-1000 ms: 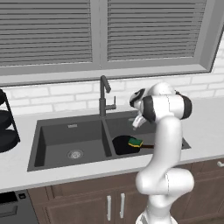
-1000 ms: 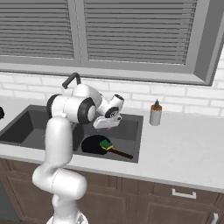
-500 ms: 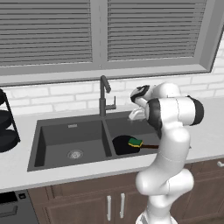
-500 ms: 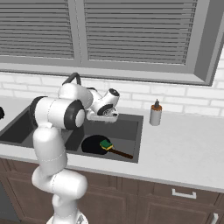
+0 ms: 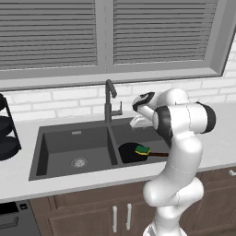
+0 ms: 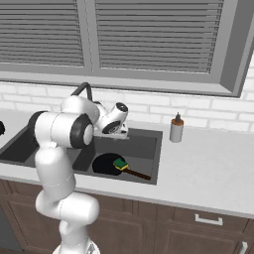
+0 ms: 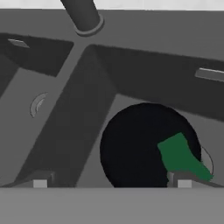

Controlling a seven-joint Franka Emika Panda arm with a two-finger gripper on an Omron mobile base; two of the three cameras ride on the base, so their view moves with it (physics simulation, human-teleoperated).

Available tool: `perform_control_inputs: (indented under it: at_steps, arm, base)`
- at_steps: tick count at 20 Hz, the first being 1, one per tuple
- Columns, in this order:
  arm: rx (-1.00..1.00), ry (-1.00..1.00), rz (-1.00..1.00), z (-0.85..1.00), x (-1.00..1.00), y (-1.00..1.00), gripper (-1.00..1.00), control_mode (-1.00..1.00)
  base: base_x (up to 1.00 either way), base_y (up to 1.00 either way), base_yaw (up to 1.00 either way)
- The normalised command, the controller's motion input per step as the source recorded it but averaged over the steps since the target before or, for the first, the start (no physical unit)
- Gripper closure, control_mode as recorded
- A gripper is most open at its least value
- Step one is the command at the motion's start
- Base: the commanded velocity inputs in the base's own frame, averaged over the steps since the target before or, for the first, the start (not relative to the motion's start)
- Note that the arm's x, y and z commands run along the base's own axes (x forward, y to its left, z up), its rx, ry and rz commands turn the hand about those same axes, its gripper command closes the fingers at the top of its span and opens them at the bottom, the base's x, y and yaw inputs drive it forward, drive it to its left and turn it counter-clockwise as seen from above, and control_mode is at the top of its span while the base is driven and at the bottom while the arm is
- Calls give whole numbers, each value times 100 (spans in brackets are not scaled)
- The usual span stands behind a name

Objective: Pick the pan and sponge and place them into the sink. Then turn on the water.

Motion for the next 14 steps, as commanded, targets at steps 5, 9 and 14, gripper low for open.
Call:
perform_control_inputs:
  at_steps: [5,9,14]
  arm:
    - [16,-1,-47,1,0,44,-100,-100]
    - [15,0,-50,0,14,23,-100,-100]
    - [19,0,-26,0,32,-14,-100,-100]
  base:
    - [0,0,0]
    - [0,0,0]
    - [0,0,0]
